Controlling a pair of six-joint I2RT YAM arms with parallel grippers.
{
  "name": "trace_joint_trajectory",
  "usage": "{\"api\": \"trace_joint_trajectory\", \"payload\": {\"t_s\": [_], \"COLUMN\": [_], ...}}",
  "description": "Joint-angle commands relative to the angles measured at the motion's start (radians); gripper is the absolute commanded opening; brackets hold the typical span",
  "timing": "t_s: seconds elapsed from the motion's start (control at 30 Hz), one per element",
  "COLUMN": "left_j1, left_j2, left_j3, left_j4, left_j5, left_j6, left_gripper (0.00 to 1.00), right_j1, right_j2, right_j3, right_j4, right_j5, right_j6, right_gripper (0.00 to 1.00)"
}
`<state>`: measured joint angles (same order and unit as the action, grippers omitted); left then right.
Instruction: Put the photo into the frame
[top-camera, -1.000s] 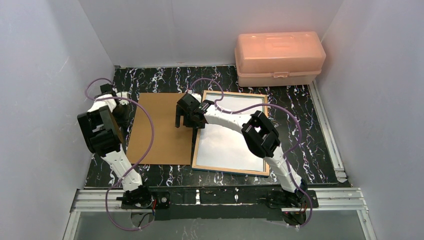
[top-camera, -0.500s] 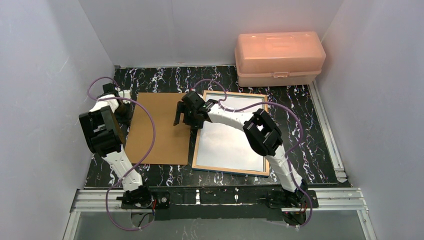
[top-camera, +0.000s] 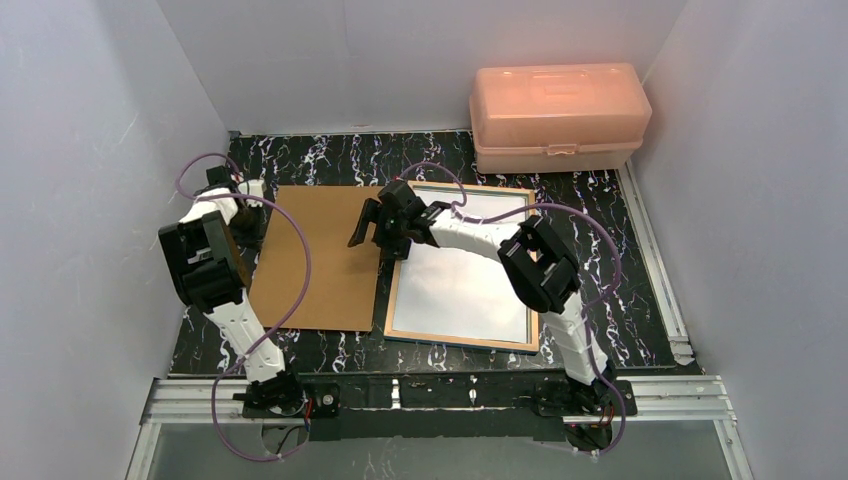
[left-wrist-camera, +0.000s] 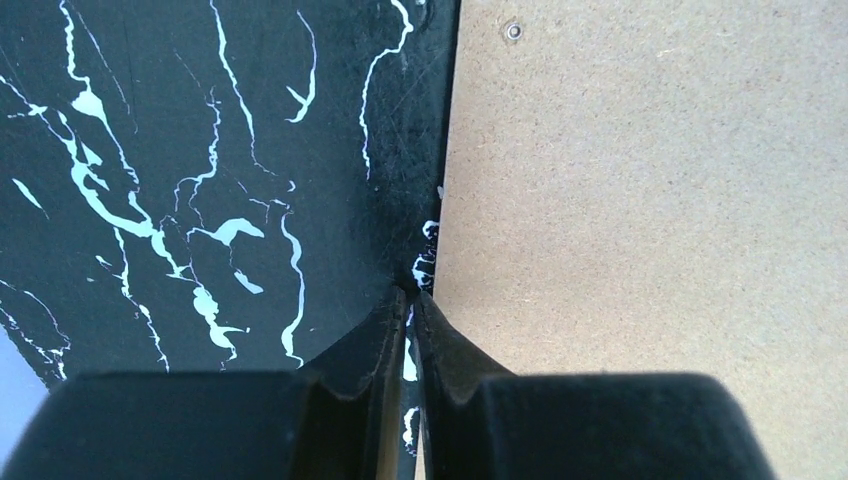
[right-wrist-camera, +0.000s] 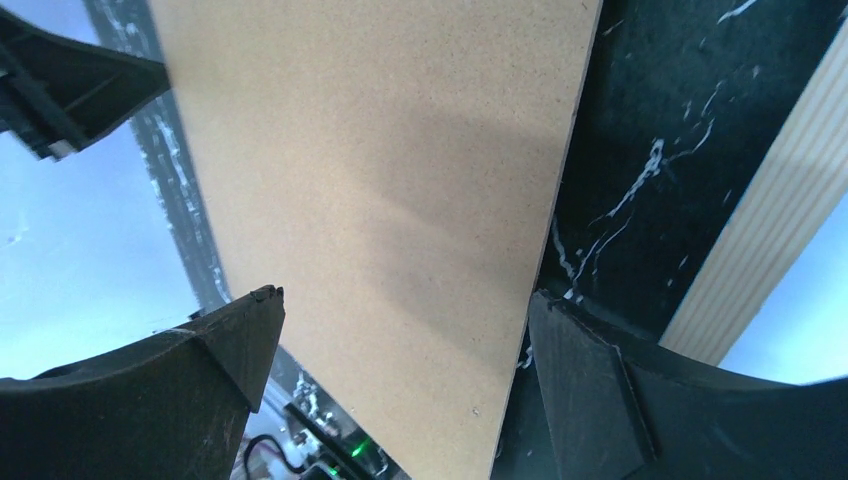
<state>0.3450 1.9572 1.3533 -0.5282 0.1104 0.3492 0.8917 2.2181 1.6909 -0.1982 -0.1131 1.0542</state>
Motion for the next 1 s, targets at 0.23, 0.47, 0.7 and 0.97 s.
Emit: {"api": "trace_joint_trajectory", "payload": {"t_s": [0.23,0.47,0.7,0.97], "left_j1": [-0.118,-0.202,-0.271,-0.32], "left_j2": [0.022,0.002,0.002,0.017], "left_j3": [-0.036,-0.056,-0.07,-0.057], "left_j4": [-0.152,-0.19,-0.216,-0.227], "left_j5": [0.151,0.182,0.204,0.209], "left_j6": [0.002,0.01,0.015,-0.001], "left_gripper": [0.05,0.03,0.03,0.02], "right_j1": [0.021,-0.01,-0.044,-0.101], "right_j2": [-0.252,-0.353,-0.454,-0.582], "right_j3": [-0.119,-0.275,-0.416,-0.64], "right_j4": [0.277,0.341,0.356,0.406], "right_j5": [-0.069,-0.052,-0.032,-0.014], "right_j6": [0.084,0.13,0.133,0.148], "right_gripper": [0.99,0.99,0.99,0.99]}}
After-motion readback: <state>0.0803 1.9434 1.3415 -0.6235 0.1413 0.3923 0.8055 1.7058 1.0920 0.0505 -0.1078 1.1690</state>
